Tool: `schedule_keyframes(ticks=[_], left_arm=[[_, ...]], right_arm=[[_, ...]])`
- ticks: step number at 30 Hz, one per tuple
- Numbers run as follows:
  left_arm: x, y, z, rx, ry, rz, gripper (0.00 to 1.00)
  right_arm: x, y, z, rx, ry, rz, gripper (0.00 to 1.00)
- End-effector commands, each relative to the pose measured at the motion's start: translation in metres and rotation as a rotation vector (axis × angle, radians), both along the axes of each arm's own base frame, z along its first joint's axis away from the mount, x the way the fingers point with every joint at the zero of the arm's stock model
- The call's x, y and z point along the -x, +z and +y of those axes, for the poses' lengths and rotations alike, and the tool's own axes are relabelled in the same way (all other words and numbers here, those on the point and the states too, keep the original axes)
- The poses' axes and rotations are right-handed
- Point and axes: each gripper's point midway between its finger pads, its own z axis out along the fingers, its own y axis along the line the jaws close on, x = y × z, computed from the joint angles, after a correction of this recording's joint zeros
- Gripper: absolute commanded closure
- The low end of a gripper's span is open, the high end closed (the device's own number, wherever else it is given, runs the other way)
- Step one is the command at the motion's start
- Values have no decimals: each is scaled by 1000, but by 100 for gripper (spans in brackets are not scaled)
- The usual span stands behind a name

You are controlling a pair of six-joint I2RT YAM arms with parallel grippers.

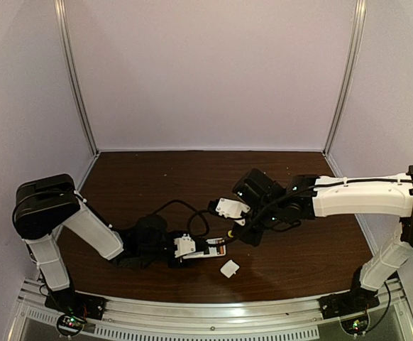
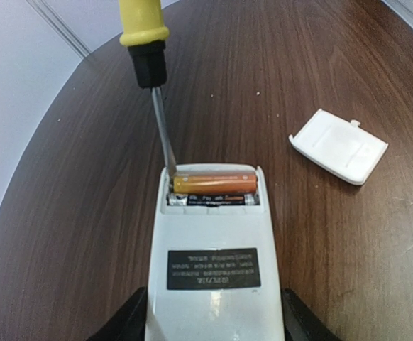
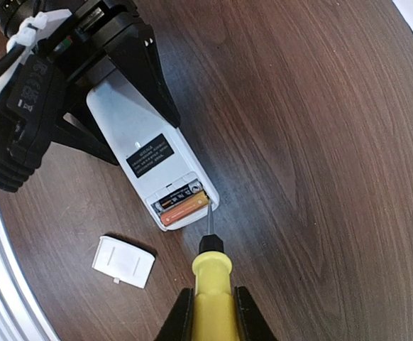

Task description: Unload the batteries from the remote control

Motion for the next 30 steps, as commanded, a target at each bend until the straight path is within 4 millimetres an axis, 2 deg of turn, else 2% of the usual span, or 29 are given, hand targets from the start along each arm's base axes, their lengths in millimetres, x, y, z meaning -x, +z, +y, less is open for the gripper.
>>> schedule_keyframes(ticks=[1,5,11,30], left_arm=[[4,-4,-4,-10,-36,7,100],[5,-5,-5,-12,-44,12,100],[6,-4,-5,-11,-48,13,100],[7,-4,-5,-15,-54,18,100]], right_arm=[[-3,4,-5,84,42,-67,100],[0,6,-3,118,96,-95,100],[2,-4,2,150,138,-95,100],[8,-11,12,158,158,-51,100]])
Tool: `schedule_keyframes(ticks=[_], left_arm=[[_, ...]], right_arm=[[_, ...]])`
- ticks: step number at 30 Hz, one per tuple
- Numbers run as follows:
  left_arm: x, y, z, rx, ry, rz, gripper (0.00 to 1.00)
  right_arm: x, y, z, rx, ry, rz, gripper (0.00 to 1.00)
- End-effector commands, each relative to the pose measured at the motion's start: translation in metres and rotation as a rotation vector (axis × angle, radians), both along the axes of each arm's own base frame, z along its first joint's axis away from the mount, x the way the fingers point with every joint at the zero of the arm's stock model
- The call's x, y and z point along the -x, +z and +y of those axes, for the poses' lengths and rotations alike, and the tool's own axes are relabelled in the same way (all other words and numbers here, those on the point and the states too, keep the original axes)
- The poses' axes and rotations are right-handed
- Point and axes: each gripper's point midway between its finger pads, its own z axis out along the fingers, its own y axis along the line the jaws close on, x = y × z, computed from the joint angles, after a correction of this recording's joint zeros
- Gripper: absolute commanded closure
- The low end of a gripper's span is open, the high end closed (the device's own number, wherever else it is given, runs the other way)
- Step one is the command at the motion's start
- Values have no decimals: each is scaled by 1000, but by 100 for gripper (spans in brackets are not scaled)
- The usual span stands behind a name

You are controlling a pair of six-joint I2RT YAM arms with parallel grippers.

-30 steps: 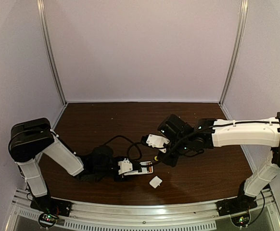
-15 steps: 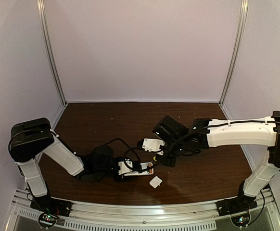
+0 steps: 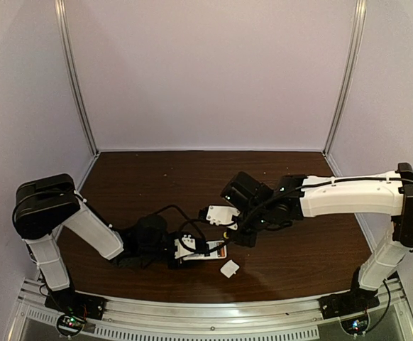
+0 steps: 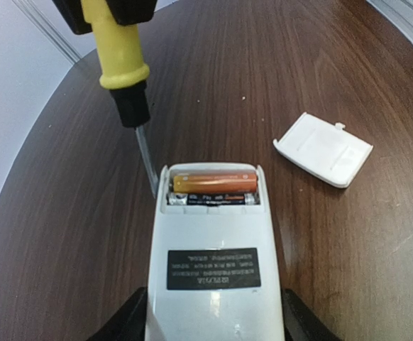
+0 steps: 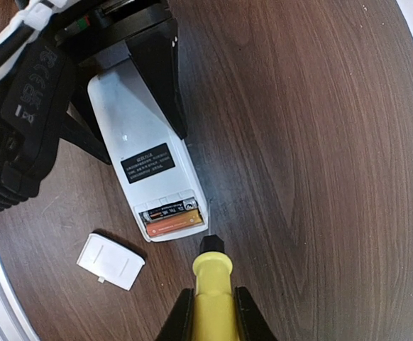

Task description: Unload the batteries from the remote control

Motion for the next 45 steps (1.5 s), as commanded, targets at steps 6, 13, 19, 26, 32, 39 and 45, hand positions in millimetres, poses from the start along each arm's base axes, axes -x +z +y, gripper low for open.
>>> schedule_keyframes(ticks=[6,13,19,26,32,39,45], left_arm=[[1,-4,-3,-17,-19,4,100],[1,-5,-3,-19,-19,5,100],[0,-6,-3,-24,-17,5,100],[1,-6,-3,-24,-19,4,100],[2,-7,-3,-26,-24,6,100],[3,-6,-4,-23,-30,10,100],[2,-6,-3,-22,-28,8,100]], right_arm=[[5,14,-1,12,2,-3,100],[10,18,-1,10,4,-3,100],[11,27,-1,4,1,-23,100],[8,40,-7,-4,-17,-55,100],[7,47,-11,-17,-12,-62,100],[16,28,-10,-2,30,-9,100],[13,22,-6,-9,33,-4,100]])
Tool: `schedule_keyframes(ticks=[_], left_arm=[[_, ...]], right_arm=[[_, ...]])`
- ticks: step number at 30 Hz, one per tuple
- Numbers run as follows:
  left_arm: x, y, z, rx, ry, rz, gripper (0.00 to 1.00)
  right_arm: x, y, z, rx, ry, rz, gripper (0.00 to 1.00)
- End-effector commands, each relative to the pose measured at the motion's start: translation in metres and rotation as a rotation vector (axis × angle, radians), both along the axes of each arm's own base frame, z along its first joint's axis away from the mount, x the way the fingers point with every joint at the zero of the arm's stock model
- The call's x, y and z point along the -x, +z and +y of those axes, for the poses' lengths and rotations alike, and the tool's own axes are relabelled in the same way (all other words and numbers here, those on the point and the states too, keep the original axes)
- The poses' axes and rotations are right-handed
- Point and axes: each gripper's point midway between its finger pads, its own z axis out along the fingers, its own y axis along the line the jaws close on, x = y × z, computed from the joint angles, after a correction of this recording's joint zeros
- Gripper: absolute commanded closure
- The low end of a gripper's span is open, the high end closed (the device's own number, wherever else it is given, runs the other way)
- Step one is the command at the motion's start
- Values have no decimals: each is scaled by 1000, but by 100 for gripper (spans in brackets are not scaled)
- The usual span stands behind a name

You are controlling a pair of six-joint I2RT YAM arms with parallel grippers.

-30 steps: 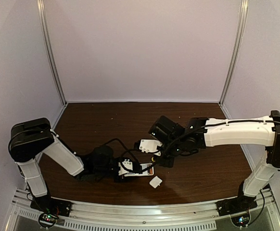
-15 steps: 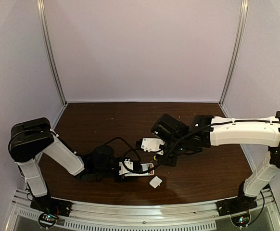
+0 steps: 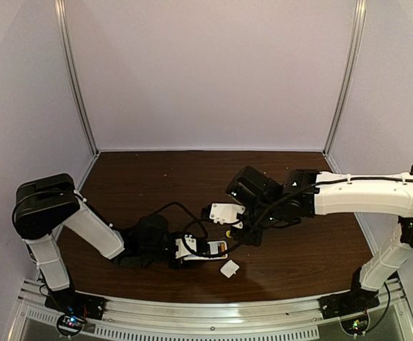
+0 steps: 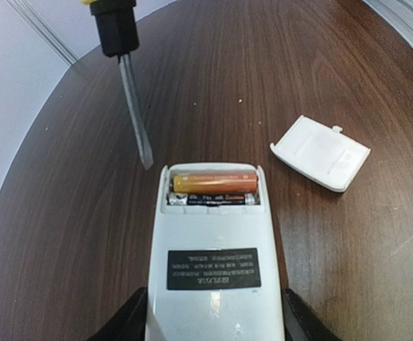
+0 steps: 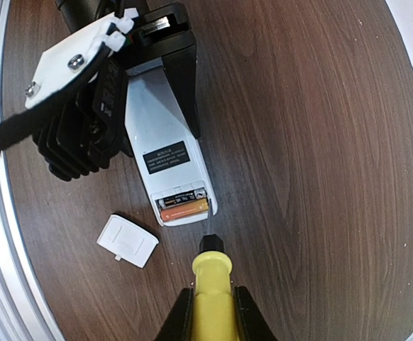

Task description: Unload the batteries from the remote control

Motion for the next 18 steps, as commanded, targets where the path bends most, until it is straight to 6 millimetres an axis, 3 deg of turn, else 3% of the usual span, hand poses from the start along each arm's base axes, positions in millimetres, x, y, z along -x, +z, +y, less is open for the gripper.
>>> schedule_keyframes(ticks=[1,6,18], left_arm=[[2,-6,-1,-18,-17,3,100],[2,-6,-1,-20,-19,4,100],[2,-6,-1,-18,-21,3,100]], right_arm=[[-1,-11,1,7,7,13,100],[-1,-24,1,38,11,31,100],[-6,-31,-4,69,-4,15,100]])
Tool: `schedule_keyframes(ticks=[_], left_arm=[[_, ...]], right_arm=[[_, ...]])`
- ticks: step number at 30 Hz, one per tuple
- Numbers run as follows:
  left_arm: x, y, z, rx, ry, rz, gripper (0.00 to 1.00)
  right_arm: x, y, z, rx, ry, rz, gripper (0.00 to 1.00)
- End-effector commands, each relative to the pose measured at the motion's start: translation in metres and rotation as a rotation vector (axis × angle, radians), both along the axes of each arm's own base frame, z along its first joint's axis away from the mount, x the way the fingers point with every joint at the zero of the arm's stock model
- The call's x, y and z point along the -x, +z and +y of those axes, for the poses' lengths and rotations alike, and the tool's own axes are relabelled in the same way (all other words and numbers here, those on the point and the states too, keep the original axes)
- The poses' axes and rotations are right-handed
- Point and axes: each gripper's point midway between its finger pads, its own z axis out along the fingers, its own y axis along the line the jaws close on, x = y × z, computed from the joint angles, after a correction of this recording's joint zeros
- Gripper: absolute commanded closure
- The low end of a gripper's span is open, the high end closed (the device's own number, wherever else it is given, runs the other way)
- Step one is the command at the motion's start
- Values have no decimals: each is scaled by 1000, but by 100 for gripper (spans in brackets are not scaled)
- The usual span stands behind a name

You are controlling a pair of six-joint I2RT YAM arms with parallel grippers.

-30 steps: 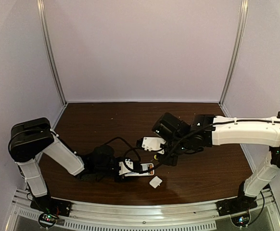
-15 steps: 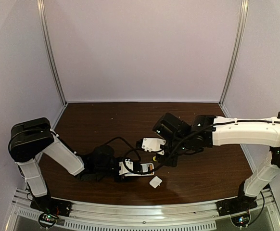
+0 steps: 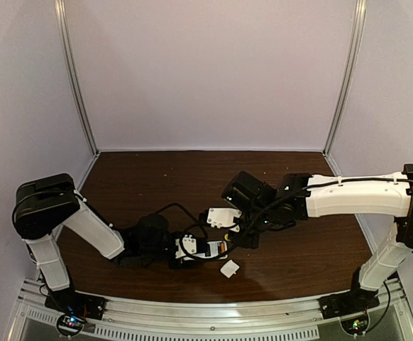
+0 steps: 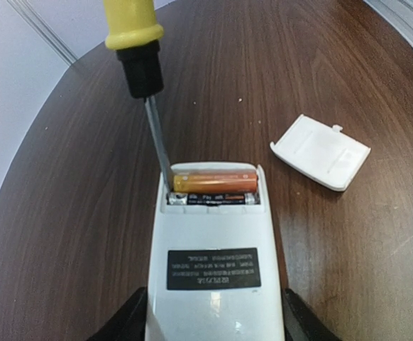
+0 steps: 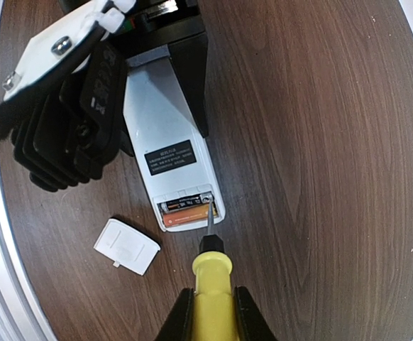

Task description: Unload the batteries from the remote control

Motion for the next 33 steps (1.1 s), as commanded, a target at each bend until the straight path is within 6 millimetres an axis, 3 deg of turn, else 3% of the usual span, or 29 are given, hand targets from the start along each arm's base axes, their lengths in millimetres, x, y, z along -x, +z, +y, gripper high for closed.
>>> schedule_keyframes(ticks=[1,18,33], left_arm=[[2,-6,-1,-18,-20,5,100],[4,-5,-1,-13,-28,6,100],[2,-5,0,-16,-18,-3,100]], right_arm=[[-4,-15,-8,51,-14,-2,100],[-6,-22,-17,81,-36,-11,100],[1,-41,-25,161,-23,38,100]])
